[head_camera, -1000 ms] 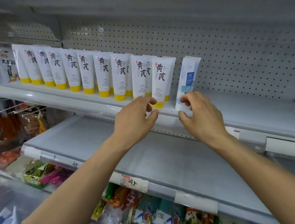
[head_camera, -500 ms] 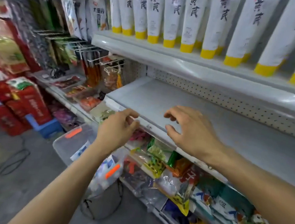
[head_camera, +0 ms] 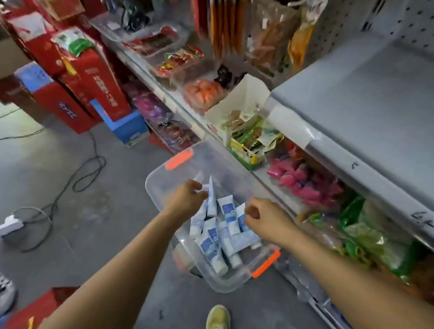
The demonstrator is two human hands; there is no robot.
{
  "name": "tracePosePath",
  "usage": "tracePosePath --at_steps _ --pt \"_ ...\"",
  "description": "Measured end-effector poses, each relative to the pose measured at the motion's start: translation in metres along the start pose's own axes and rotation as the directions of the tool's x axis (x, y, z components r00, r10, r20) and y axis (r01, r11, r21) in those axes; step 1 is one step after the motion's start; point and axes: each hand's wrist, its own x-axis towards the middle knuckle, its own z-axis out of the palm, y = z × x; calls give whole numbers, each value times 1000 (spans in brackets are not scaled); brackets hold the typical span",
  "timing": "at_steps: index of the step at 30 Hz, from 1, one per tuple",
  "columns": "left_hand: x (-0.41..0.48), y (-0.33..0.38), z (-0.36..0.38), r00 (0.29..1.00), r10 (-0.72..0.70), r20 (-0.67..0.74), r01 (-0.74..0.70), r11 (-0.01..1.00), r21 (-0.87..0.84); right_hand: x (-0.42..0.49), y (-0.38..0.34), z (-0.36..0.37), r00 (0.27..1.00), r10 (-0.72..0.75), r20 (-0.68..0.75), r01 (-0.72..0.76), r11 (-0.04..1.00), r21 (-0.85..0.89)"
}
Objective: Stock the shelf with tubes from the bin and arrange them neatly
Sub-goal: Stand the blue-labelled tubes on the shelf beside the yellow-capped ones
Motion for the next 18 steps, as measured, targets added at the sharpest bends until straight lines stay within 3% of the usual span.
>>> tracePosePath --at_steps 3,10,14,18 --pt "54 -33 21 996 -86 31 85 996 33 52 19 42 994 94 65 -92 995 -29" --pt "144 -86 72 987 -158 8 148 936 319 144 56 128 964 245 105 -219 953 -207" --pt "172 -100 95 994 -109 25 84 872 481 176 63 165 958 286 37 -257 904 -341" --pt "185 -109 107 996 -94 -1 81 845 528 194 65 193 954 297 -41 -284 854 -436"
